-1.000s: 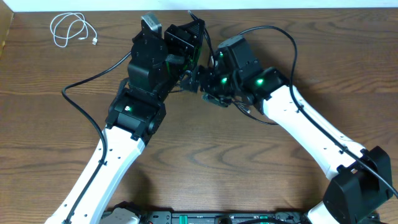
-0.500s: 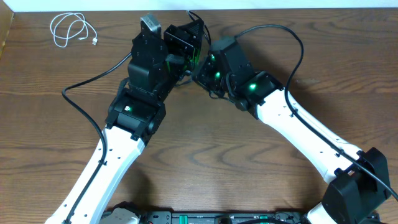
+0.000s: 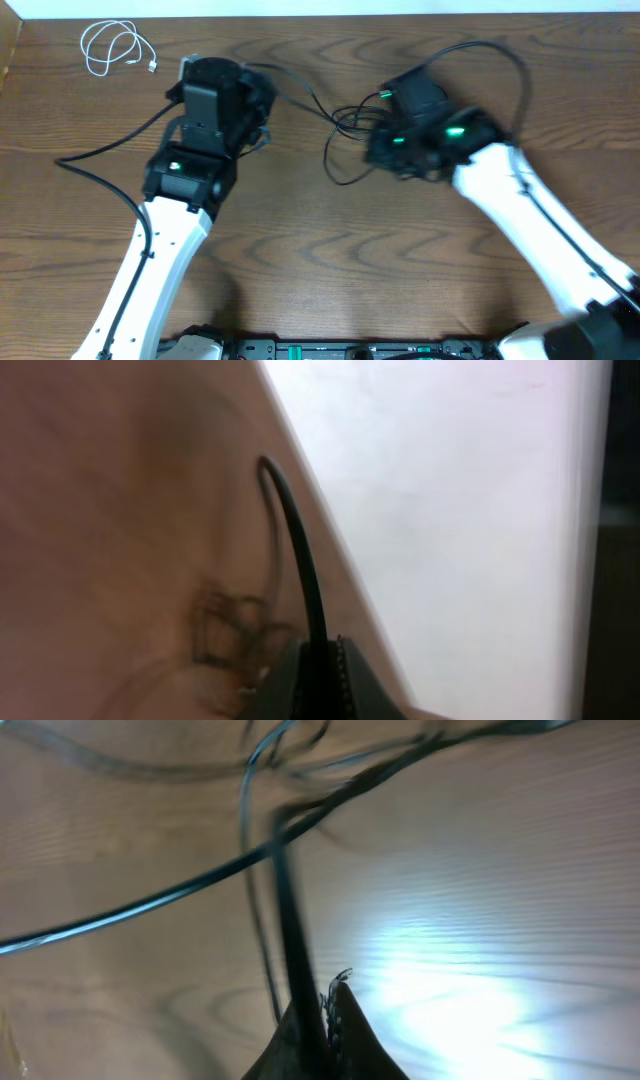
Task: Untangle cables
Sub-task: 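Pull the black cables apart, left gripper leftward, right gripper rightward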
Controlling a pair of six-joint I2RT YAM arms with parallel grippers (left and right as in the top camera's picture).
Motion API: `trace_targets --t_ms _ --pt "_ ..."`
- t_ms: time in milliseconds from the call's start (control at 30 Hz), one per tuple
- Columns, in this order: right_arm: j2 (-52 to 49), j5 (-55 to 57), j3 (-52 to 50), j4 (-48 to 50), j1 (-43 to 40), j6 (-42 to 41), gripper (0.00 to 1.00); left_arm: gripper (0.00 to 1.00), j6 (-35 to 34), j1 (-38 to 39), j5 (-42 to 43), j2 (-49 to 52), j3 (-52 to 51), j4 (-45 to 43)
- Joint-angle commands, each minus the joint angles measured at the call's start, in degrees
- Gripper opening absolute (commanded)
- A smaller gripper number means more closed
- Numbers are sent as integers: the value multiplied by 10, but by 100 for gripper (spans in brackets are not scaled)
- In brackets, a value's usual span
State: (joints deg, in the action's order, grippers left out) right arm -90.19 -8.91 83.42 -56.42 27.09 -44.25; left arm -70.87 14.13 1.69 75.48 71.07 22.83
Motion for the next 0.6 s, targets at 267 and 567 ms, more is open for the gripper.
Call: trace_targets --t_ms 267,567 --pt "84 49 5 -89 -324 107 1 7 134 -118 332 -55 8 -182" --pt "71 22 5 -98 -501 101 1 8 -48 -206 396 -104 13 -462"
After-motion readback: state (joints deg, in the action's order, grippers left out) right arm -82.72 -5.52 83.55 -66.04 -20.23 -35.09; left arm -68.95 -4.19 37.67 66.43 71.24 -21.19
